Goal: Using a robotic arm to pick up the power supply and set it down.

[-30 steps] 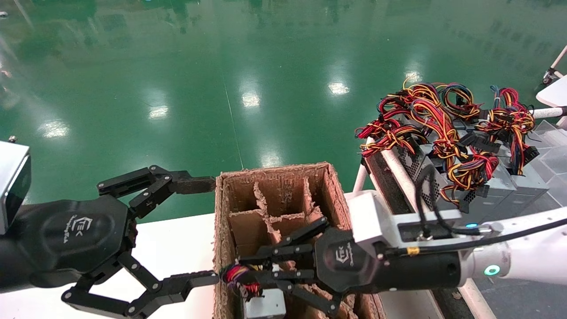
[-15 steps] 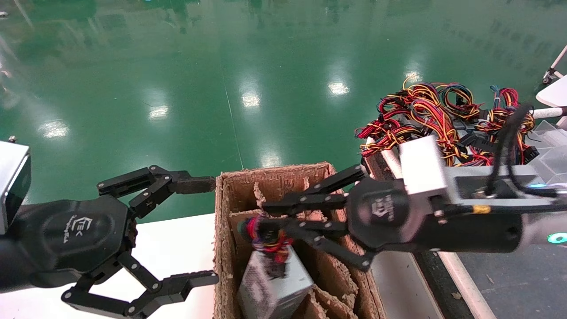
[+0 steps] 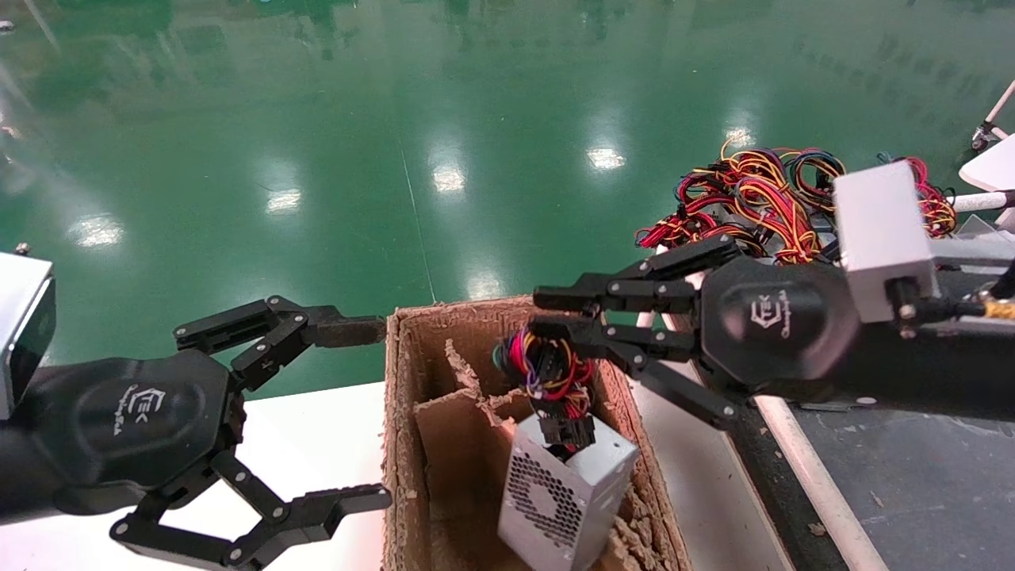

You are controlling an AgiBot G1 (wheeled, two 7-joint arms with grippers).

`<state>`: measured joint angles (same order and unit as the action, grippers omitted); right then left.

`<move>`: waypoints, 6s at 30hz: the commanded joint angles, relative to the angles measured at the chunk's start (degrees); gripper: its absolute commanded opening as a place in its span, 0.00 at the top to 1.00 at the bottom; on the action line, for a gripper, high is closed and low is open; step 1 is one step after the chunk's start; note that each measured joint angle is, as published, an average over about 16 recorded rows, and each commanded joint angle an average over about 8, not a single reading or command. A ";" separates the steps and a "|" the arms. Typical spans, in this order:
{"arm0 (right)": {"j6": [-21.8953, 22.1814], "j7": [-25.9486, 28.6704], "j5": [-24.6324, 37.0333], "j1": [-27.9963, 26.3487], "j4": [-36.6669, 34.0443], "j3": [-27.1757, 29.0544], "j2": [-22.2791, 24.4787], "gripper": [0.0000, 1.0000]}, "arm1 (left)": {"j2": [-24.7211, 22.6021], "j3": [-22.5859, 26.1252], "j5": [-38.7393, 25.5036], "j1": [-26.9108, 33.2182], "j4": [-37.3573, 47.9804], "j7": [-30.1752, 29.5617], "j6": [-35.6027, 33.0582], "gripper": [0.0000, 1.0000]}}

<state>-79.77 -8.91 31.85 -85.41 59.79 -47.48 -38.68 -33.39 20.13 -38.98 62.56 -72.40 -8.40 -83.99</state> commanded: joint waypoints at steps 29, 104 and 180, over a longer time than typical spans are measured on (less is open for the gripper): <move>-1.26 4.01 -0.54 -7.76 -0.20 4.00 13.49 1.00 | 0.01 0.02 0.01 0.00 0.00 0.01 0.01 0.00; -7.32 -6.18 -4.30 1.10 -31.82 -3.01 21.30 0.00 | 0.03 0.07 0.05 0.02 0.00 0.03 0.03 0.00; -7.69 10.44 4.95 15.53 -2.16 20.76 8.16 0.00 | 0.04 0.10 0.08 0.02 0.03 0.06 0.05 0.00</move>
<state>-87.46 1.54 36.81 -69.87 57.65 -26.71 -30.52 -33.34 20.23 -38.90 62.58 -72.37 -8.34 -83.94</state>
